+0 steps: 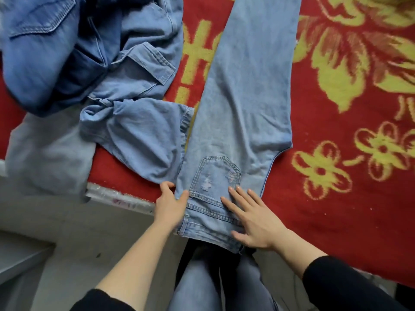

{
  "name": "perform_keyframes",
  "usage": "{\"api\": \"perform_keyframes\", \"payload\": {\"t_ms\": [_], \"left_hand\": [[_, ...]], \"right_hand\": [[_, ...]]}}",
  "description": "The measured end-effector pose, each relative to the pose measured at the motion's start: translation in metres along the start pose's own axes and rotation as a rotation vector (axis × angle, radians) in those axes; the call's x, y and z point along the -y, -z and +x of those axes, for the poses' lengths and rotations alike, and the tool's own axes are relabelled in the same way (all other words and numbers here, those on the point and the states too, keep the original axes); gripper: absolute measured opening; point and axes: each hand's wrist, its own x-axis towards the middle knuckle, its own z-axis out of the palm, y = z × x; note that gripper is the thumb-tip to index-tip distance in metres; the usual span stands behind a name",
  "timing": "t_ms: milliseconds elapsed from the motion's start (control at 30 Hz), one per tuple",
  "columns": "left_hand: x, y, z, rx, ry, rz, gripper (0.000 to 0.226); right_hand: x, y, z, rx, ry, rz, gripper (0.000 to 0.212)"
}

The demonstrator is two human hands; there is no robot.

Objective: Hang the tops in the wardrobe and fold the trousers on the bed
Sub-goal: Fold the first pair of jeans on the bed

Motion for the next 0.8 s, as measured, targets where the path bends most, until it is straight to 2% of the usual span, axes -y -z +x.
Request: {"api": "perform_keyframes", "payload": {"t_ms": [100,167,267,333,400,433,533,600,667,700,733,800], "left_hand": [[0.004,0.006,0.001,0.11,-0.015,0.048,0.022],[0.006,0.007,0.0,0.117,-0.035,0.045,0.019],[0.003,0.008,0.0,0.187,0.044,-0.236,0.021],[-0.001,0.01,-0.002,0.252,0.098,-0.357,0.018],[-0.001,0.013,-0.002,0.236,0.05,-0.286,0.027],[0.0,0.015,-0.003,0.224,0.004,-0.257,0.037],[0.004,0.022,-0.013,0.236,-0.164,-0.218,0.077],[0.004,0.026,-0.022,0.267,-0.285,-0.177,0.085],[-0.001,0.032,-0.032,0.311,-0.326,-0.104,0.075],[-0.004,0.035,-0.036,0.398,-0.287,-0.082,0.064],[-0.01,0.04,-0.043,0.537,-0.216,-0.064,0.05],[-0.02,0.05,-0.058,0.833,-0.105,0.039,0.024]], "right_hand": [[0.014,-0.001,-0.004,0.07,-0.008,-0.084,0.111],[0.035,-0.001,-0.001,0.111,-0.071,-0.051,0.127],[0.069,-0.007,0.004,0.151,-0.192,0.068,0.137],[0.08,-0.01,0.008,0.13,-0.262,0.08,0.12],[0.078,-0.01,0.011,0.076,-0.291,0.035,0.079],[0.074,-0.008,0.012,0.072,-0.302,0.012,0.068],[0.06,0.004,0.013,0.028,-0.235,0.076,0.058],[0.05,0.026,0.01,0.021,-0.221,0.201,0.046],[0.038,0.053,0.011,0.041,-0.222,0.287,0.03],[0.033,0.067,0.012,0.082,-0.215,0.327,0.019],[0.026,0.08,0.012,0.148,-0.207,0.376,0.009],[0.017,0.098,0.009,0.367,-0.215,0.51,0.017]]}}
